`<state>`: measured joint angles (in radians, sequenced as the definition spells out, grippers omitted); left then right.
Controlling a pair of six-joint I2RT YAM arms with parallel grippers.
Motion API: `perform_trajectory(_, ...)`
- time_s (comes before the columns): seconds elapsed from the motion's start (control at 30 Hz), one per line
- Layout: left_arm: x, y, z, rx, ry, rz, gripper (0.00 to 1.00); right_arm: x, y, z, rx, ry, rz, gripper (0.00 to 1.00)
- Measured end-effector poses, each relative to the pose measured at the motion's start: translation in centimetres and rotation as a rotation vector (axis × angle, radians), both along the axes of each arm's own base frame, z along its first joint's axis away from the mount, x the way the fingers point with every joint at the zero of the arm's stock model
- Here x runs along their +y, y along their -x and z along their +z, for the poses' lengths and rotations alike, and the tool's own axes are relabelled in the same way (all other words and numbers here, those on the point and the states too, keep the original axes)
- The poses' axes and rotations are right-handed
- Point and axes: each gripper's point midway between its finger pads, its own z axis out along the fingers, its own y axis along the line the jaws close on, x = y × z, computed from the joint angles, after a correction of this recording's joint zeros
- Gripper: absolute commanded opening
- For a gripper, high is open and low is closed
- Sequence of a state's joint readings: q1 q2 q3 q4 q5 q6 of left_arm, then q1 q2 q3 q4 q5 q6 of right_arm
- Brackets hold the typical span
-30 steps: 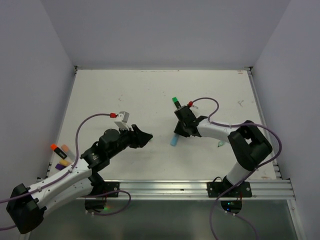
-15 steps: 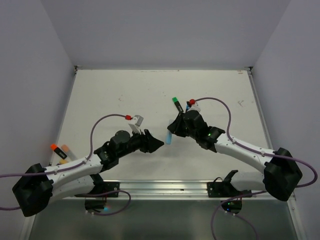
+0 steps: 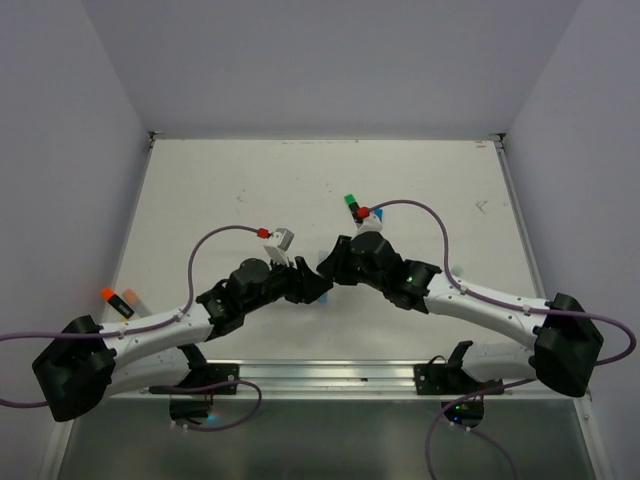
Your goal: Open the pen caps
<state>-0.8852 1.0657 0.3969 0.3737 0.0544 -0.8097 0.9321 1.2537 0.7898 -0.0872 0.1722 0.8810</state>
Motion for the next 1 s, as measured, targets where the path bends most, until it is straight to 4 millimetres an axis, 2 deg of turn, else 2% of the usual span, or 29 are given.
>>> perform_trajectory(0.53,-0.2,0.2,0.3,-0.005,0.021,-0.01,0.51,0.1,-0.2,0.5,-0.026,0.006,-0.02,0.0)
perform_trajectory(0.83,-0.6,1.0,-0.6,0.013,0.027,-0.041,0.5,0.1,-0.1,0.9,-0.037,0.0,-0.025,0.0)
perform_trajectory(1.0,-0.7,1.0,-0.5,0.011,0.035,-0.047,0.44,-0.1,-0.3,1.4,-0.05,-0.009,-0.035,0.0)
